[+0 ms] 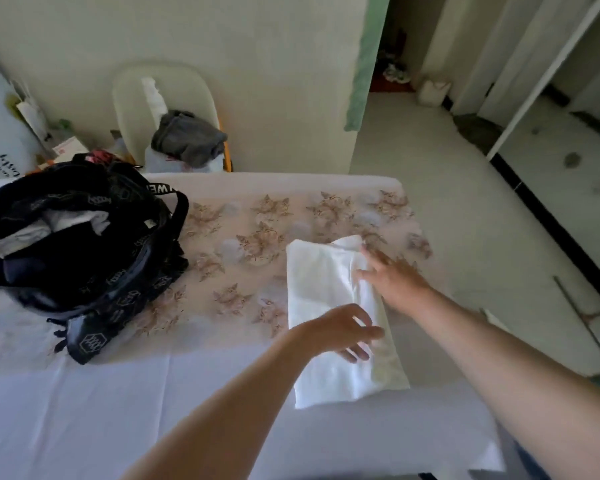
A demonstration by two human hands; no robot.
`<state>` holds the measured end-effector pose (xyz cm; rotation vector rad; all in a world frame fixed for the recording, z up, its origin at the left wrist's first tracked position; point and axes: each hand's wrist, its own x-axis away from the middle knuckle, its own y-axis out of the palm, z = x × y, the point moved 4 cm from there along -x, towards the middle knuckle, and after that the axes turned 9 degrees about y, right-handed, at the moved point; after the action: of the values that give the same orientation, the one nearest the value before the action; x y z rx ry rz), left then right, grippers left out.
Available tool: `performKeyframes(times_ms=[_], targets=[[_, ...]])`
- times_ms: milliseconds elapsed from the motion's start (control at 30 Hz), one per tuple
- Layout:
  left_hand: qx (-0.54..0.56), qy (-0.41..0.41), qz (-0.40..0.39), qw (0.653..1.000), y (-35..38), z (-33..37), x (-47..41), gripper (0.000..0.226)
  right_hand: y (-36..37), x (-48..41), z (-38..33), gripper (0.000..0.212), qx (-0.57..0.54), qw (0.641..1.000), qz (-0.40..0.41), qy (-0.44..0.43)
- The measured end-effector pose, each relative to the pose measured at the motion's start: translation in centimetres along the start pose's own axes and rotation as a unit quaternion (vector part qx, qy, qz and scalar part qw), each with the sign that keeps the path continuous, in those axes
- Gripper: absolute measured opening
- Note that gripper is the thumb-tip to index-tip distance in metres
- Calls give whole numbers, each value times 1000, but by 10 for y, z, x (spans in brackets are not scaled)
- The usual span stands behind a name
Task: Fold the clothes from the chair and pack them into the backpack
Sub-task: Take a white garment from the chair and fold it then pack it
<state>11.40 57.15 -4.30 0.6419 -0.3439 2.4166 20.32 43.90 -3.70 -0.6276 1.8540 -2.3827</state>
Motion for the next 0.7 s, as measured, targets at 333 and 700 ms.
performKeyframes(times_ms=[333,700], targets=[[-445,79,85,888,4,-81,0,70,85,83,-4,36,-288,926,-95,225],[-472,-16,34,881,3,-105,19,86,95,80,-48,48,-420,865,-152,227]])
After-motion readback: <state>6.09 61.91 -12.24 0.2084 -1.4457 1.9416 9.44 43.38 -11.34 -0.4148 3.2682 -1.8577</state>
